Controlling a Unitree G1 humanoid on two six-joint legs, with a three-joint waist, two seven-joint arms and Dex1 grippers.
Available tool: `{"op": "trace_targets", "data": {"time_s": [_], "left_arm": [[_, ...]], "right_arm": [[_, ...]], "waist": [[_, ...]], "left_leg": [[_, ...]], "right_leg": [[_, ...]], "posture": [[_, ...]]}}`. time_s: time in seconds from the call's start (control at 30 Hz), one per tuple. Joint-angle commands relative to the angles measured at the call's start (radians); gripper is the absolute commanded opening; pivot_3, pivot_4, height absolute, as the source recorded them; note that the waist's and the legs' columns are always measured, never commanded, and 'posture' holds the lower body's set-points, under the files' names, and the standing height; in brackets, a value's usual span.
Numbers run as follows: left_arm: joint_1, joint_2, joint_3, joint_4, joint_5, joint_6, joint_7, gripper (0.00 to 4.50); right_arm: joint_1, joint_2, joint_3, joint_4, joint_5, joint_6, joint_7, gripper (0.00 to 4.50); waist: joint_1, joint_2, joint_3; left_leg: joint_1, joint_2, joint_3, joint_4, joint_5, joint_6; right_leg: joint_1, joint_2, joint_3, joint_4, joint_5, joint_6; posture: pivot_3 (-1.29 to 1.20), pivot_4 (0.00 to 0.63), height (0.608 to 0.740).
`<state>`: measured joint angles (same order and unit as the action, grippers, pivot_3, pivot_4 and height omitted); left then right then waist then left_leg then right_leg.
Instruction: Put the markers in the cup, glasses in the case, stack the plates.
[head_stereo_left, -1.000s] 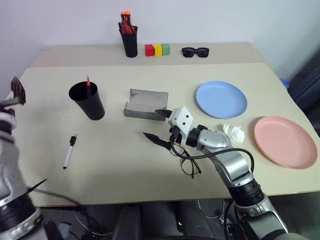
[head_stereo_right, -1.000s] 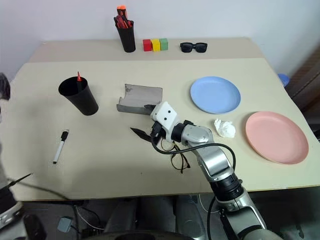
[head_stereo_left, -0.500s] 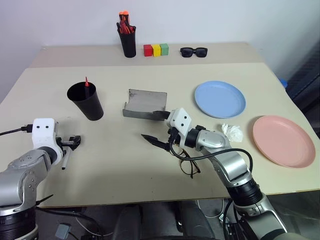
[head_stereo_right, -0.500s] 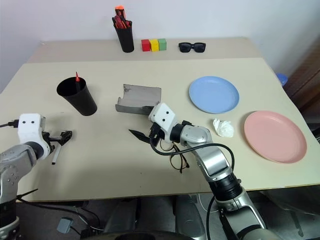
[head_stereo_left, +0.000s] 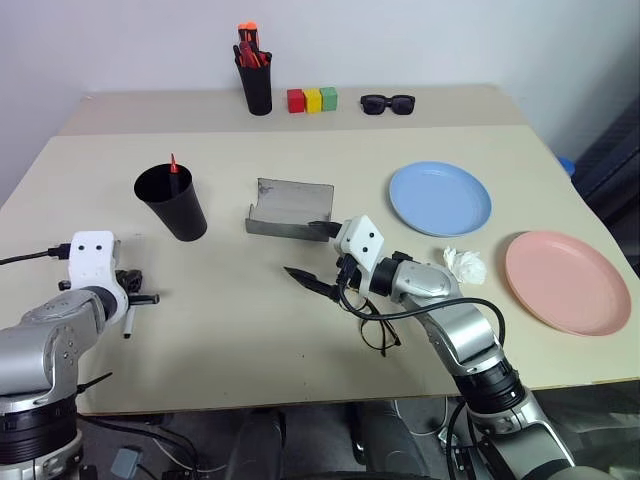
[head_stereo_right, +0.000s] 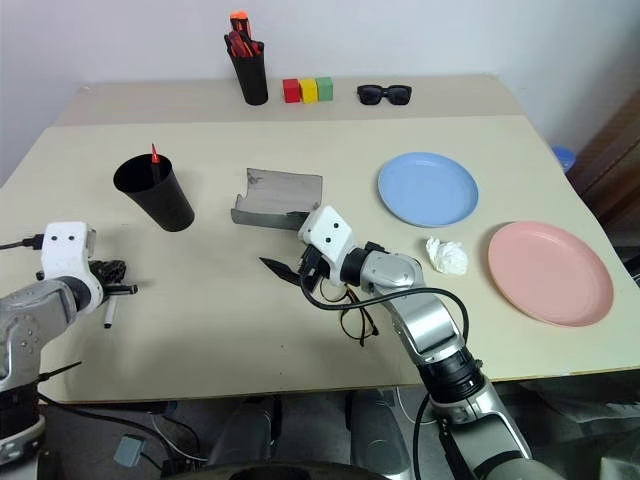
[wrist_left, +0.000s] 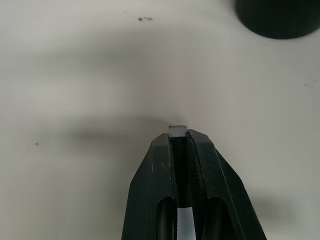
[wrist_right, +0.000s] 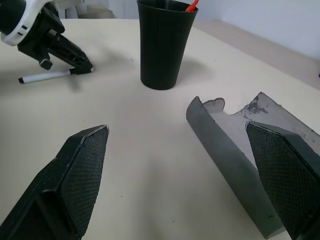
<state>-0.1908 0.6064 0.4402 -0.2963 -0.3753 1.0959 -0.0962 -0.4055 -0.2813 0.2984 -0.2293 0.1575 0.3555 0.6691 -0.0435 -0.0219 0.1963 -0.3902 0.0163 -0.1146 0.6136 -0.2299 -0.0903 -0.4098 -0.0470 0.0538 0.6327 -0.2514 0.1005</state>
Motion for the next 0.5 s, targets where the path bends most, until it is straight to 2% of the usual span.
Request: {"op": "trace_targets", "data": {"time_s": [0.03,0.1,0.17,0.37,0.5], "left_arm": [[-0.075,-0.016,0.077,-0.009,0.039,-0.186,0.034,0.02],[-0.195,-0.050,0.158,-0.027,-0.001,-0.326,0.058,0.02],[-0.279,-0.053,0.168,-0.045,-0.012,-0.420,0.049,0.02],[-0.367,-0.051,-0.006,-0.026,0.053,-0.572,-0.014,0.02],[-0.384,-0.059,-0.111,0.043,0.130,-0.663,-0.028,0.02]], "right_arm": [[-0.005,0.007,-0.001,-0.030,0.004,-0.018,0.001,4.50],[-0.007,0.006,-0.001,-0.028,0.006,-0.018,0.005,4.50],[-0.012,0.008,-0.002,-0.022,0.004,-0.024,0.006,4.50],[-0.085,0.089,-0.068,0.043,-0.013,-0.079,-0.109,4.50],[-0.104,0.104,-0.078,0.049,-0.011,-0.087,-0.117,4.50]], "waist": [[0.002,0.000,0.000],[0.006,0.000,0.000],[0.008,-0.002,0.000],[0.000,0.000,0.000],[-0.002,0.000,0.000]], "left_leg": [[0.000,0.000,0.000,0.000,0.000,0.000],[-0.001,0.000,0.000,0.000,0.000,0.000],[-0.001,0.000,0.000,0.000,0.000,0.000],[0.000,-0.001,0.001,0.000,0.000,-0.001],[0.000,-0.001,0.000,0.000,0.001,-0.001]], "right_leg": [[0.000,0.000,0.000,0.000,0.000,0.000],[0.001,-0.001,0.000,-0.001,0.000,0.000],[0.000,-0.001,-0.001,-0.001,0.002,0.003],[0.001,-0.001,0.000,-0.001,0.002,0.004],[0.001,0.000,0.000,0.000,0.002,0.004]], "posture": [[0.00,0.150,0.740],[0.00,0.150,0.740],[0.00,0.150,0.740],[0.00,0.150,0.740],[0.00,0.150,0.740]]}}
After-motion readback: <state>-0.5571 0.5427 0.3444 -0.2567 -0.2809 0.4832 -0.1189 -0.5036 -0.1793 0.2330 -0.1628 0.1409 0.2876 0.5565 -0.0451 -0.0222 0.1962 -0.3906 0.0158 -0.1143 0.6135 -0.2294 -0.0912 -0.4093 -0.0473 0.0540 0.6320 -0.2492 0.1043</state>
